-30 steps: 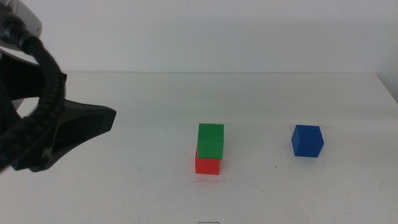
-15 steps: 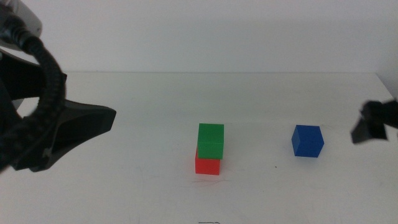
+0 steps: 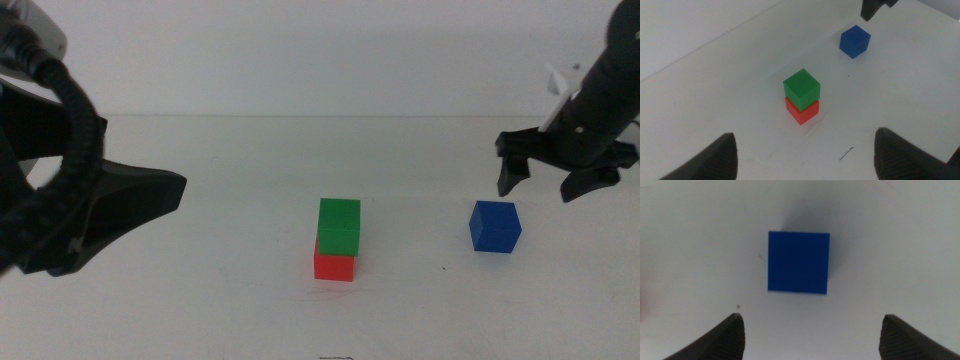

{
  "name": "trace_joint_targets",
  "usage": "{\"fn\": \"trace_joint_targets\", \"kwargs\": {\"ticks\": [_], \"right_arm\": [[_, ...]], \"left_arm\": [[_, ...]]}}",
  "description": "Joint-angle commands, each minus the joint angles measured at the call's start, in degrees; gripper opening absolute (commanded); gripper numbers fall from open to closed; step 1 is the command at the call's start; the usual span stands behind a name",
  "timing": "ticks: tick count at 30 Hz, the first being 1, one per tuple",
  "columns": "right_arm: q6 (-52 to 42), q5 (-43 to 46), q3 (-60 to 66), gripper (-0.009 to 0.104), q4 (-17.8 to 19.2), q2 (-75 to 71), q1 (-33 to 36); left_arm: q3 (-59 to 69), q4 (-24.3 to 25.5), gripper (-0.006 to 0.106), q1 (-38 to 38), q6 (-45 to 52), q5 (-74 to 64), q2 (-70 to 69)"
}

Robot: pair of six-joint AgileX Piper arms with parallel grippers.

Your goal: Stack red cubes first, then green, then blue cubes in a specific spot.

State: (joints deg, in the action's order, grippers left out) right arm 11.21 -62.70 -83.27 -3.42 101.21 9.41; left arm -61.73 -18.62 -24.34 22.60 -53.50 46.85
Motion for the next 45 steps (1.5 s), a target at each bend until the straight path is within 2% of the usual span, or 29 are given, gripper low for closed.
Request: {"fn": "trace_joint_targets", "kwargs": {"ticks": [1,11,25,29,31,34,37,38,39,42,45], "right_arm": [[1.17,0.67,-2.98,0.089,0.07,-0.06,0.17],[3.13,0.59,-8.91,0.089,1.23,8.03,2.39],[6.01,1.44,-9.39,0.089,3.42,13.14,2.44],[6.01,2.27,-9.39,0.085,3.42,14.14,2.44],[6.24,2.44,-9.39,0.079,3.42,14.53,2.44],[6.41,3.48,-9.39,0.056,4.14,14.7,2.44],[6.3,3.22,-9.39,0.019,4.8,14.19,2.44],[5.91,3.16,-9.39,0.002,4.8,13.75,2.44],[5.75,3.31,-9.39,-0.002,4.8,12.8,2.44],[5.45,4.48,-7.23,-0.001,5.3,8.17,3.18],[7.6,8.17,0.34,-0.001,5.47,0.41,4.31]], "left_arm": [[-1.52,-1.44,0.094,-0.12,-0.1,3.46,-0.27],[-1.52,-1.44,0.094,-0.12,-0.1,3.46,-0.27],[-1.52,-1.44,0.094,-0.12,-0.1,3.46,-0.27],[-1.52,-1.44,0.094,-0.12,-0.1,3.46,-0.27],[-1.52,-1.44,0.094,-0.12,-0.1,3.46,-0.27],[-1.52,-1.44,0.094,-0.12,-0.1,3.46,-0.27],[-1.52,-1.44,0.094,-0.12,-0.1,3.46,-0.27],[-1.52,-1.44,0.094,-0.12,-0.1,3.46,-0.27],[-1.52,-1.44,0.094,-0.12,-0.1,3.46,-0.27],[-1.52,-1.44,0.094,-0.12,-0.1,3.46,-0.27],[-1.52,-1.44,0.094,-0.12,-0.1,3.46,-0.27]]}}
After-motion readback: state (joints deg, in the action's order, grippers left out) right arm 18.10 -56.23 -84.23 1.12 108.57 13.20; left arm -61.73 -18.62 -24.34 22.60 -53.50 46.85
